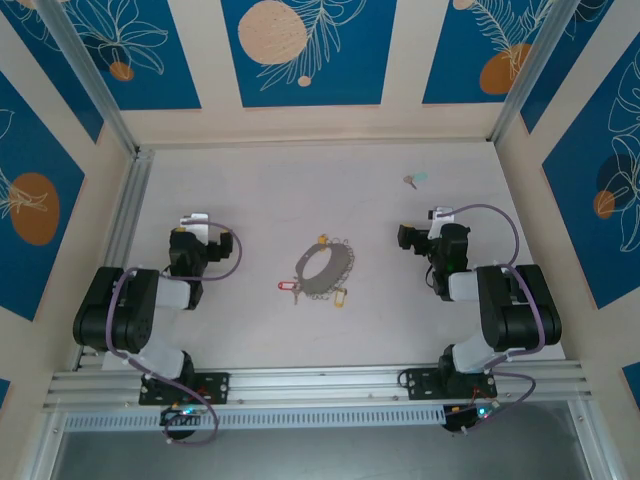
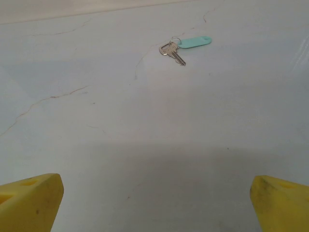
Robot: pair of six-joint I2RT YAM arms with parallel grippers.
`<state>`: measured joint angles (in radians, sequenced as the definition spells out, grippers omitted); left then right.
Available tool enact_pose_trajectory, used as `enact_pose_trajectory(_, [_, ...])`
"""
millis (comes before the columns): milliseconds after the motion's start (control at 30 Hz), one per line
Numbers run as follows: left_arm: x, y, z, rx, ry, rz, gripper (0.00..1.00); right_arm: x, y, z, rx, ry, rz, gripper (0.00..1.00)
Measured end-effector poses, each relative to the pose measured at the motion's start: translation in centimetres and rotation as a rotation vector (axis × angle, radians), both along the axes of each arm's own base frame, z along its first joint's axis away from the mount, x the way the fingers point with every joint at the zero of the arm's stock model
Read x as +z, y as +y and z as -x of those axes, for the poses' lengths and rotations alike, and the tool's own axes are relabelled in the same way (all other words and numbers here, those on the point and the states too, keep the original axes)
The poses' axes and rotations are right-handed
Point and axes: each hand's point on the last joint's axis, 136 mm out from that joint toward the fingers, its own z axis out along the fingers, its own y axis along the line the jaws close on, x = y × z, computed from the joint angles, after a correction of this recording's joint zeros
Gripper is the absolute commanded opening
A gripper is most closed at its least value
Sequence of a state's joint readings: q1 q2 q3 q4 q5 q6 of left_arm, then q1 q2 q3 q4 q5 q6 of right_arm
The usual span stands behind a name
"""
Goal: Put the keys on the keyring
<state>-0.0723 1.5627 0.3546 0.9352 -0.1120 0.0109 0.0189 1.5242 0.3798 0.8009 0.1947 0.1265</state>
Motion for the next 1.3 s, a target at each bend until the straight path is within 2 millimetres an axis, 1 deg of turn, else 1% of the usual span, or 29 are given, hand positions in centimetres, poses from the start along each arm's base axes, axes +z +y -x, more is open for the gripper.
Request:
enact_pose_trajectory(733, [0.0,0.0,0.0,0.000,0.001,0.000,1.00,0.0,0.0,0.0,-0.004,0.000,0.004,0.99])
enact_pose_trajectory(800, [-0.1,0.0,0.1,0.000,0.014,-0.002,1.00,0.2,0.2,0.1,-0.016,0.009,0.030,0.99])
enact_pose_trajectory(833, [-0.1,-0.1,0.2,-0.004,0.030,-0.009,1.00,0.5,0.7,0.3,-0.010,0.019,0.055,0.99])
enact_pose_trajectory(867, [0.3,-0.3,0.2,-0.013,0.038,-0.021,1.00,1.6,1.6,0.3,0.008,0.013,0.079,0.99])
enact_pose_trajectory(900, [1.2,-0.7,0.2,-0.020,0.037,-0.035,1.00,3.4,2.6,0.1,0.025,-0.014,0.094,0.99])
enact_pose_trajectory(967, [4.0,-1.9,-0.2,-0.037,0.006,-0.062,1.00,7.8,4.0,-0.6,0.032,-0.083,0.086,0.99])
enact_pose_trajectory(1000, [5.9,-2.9,-0.3,-0.058,-0.019,-0.069,1.00,10.0,4.1,-1.1,0.015,-0.102,0.062,0.99])
enact_pose_trajectory(1033, [7.4,-3.8,-0.3,-0.073,-0.039,-0.069,1.00,12.2,3.6,-2.0,-0.013,-0.107,0.040,0.99])
enact_pose_trajectory(1067, [10.0,-5.6,-0.2,-0.102,-0.070,-0.049,1.00,14.3,2.8,-3.2,-0.049,-0.104,0.018,0.99])
enact_pose_trajectory(1133, [13.5,-7.7,-0.1,-0.129,-0.089,0.005,1.00,17.8,1.4,-5.9,-0.110,-0.097,-0.017,0.99])
enact_pose_trajectory(1167, [15.4,-8.9,-0.1,-0.151,-0.091,0.048,1.00,18.7,0.8,-7.1,-0.130,-0.085,-0.027,0.99])
enact_pose_trajectory(1200, [16.5,-9.7,-0.2,-0.168,-0.084,0.083,1.00,18.9,0.4,-8.2,-0.141,-0.063,-0.031,0.99])
enact_pose_trajectory(1233, [17.6,-10.5,-0.3,-0.190,-0.072,0.131,1.00,18.7,0.1,-9.5,-0.144,-0.020,-0.035,0.99])
enact_pose_trajectory(1267, [18.0,-11.1,-0.2,-0.214,-0.053,0.169,1.00,17.8,0.1,-10.7,-0.139,0.028,-0.039,0.99])
enact_pose_trajectory(1300, [18.0,-12.0,-0.1,-0.248,-0.024,0.214,1.00,16.5,0.0,-12.1,-0.131,0.092,-0.048,0.99])
